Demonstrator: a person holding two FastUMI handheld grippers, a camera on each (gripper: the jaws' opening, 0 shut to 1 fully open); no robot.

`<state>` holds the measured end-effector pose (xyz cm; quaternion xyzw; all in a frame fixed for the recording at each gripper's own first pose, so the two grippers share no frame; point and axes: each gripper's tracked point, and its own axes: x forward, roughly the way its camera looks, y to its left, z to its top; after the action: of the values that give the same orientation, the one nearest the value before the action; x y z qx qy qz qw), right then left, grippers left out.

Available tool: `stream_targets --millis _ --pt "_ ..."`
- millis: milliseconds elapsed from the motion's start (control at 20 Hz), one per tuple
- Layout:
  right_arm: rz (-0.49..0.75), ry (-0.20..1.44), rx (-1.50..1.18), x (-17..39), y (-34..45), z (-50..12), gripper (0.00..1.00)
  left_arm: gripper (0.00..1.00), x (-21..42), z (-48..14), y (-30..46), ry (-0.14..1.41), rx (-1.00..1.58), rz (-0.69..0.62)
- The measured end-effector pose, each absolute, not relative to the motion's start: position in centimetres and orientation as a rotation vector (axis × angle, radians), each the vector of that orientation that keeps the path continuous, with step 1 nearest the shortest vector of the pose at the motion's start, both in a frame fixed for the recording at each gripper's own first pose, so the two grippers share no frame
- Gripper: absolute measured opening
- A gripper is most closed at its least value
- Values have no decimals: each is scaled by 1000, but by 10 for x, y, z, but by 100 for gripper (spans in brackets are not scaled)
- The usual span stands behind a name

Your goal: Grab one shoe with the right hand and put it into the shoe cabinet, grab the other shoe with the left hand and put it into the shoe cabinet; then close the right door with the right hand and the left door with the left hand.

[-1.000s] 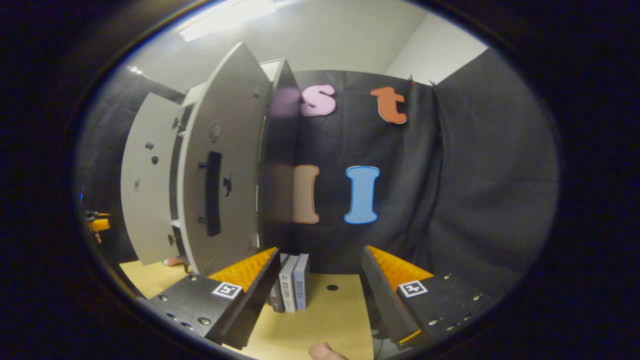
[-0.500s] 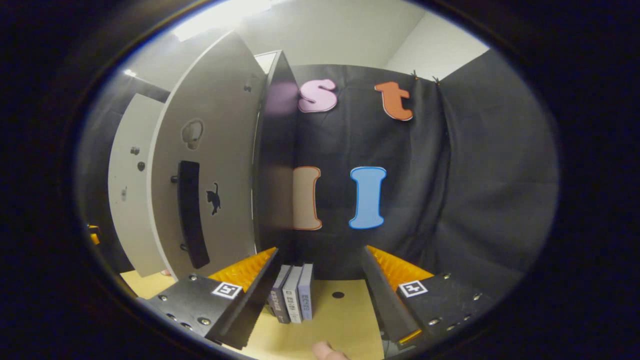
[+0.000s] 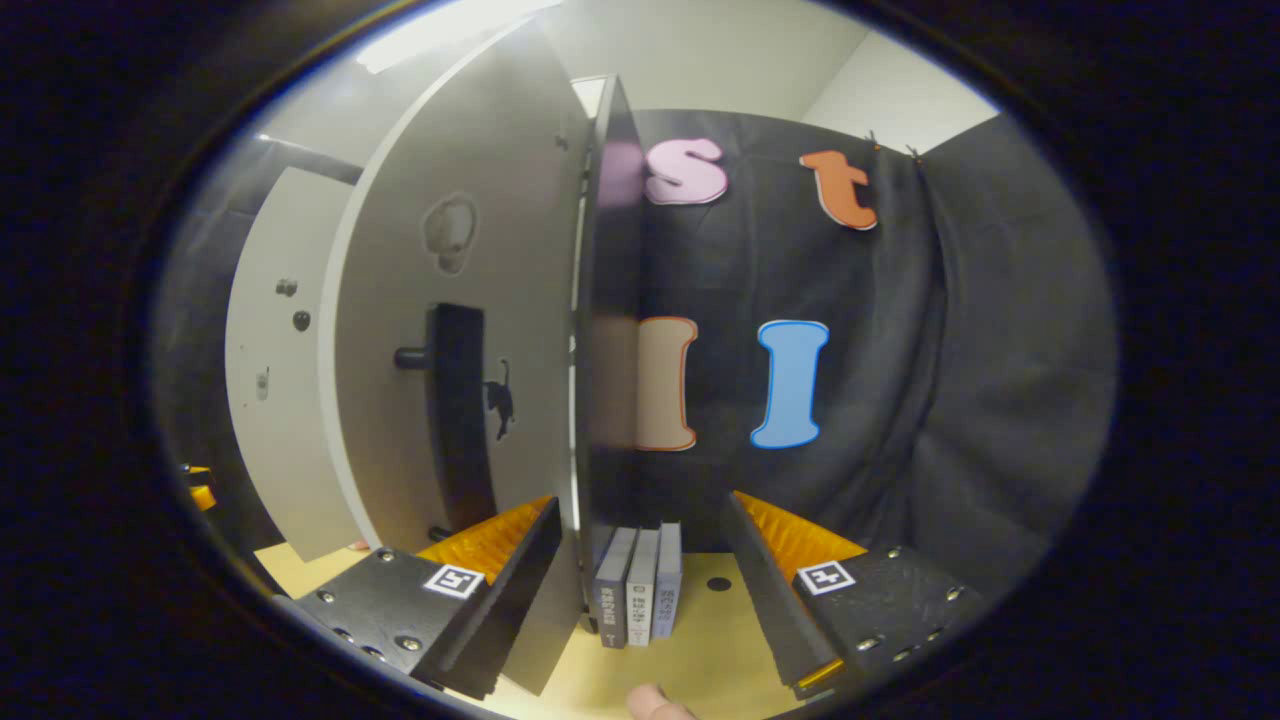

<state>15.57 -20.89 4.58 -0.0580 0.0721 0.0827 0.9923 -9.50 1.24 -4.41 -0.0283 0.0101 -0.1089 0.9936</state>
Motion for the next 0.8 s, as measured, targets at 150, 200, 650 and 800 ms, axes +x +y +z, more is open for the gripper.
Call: stream_targets --millis 150,200,650,800 --pt "148 159 -110 155 -209 44 91 96 -99 -42 27 3 -50 -195" --pt "151 162 -92 154 -206 42 91 96 -102 -42 29 -2 -43 -192" --pt "189 113 -35 148 -150 43 93 93 -104 -44 74 5 -90 -110" --pt "149 81 -50 148 -133 47 93 96 -101 -45 88 6 -98 -76"
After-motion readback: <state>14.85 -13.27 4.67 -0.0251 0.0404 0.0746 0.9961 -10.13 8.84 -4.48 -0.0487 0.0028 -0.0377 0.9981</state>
